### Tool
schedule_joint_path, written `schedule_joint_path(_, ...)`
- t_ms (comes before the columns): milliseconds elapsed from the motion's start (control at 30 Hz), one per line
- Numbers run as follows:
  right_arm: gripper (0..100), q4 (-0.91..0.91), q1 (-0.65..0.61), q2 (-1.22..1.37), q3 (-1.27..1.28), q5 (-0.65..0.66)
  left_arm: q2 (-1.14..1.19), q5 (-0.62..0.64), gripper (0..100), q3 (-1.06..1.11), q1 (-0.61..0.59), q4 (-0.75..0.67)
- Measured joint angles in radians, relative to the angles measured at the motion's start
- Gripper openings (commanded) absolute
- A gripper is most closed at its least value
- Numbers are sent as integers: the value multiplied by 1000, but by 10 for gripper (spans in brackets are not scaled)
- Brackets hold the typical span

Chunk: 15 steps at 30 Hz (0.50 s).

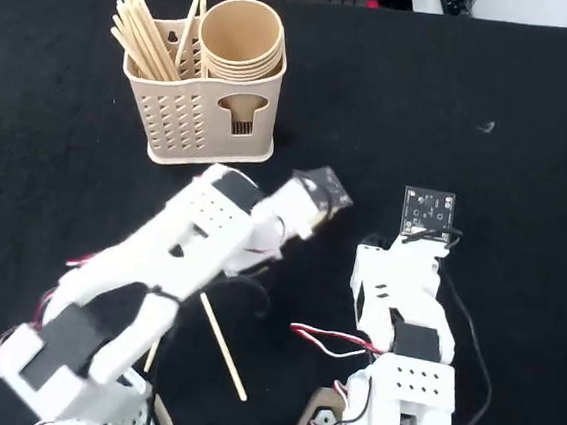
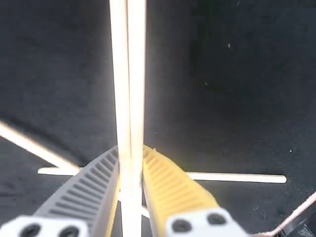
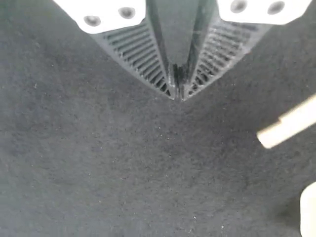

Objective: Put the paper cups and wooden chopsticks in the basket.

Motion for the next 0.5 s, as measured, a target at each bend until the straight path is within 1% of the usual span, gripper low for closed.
schedule_joint_path(100, 11, 0, 0, 0, 0, 0, -100, 3, 30, 0, -71, 2)
schedule_joint_path(267, 11, 0, 0, 0, 0, 0, -276, 86, 30, -63, -216, -8)
schedule_joint_path(367, 11, 0, 0, 0, 0, 0, -374, 143, 30, -101, -278, -63)
schedule_joint_path(500, 11, 0, 0, 0, 0, 0, -465, 236, 30, -117, -331, -190)
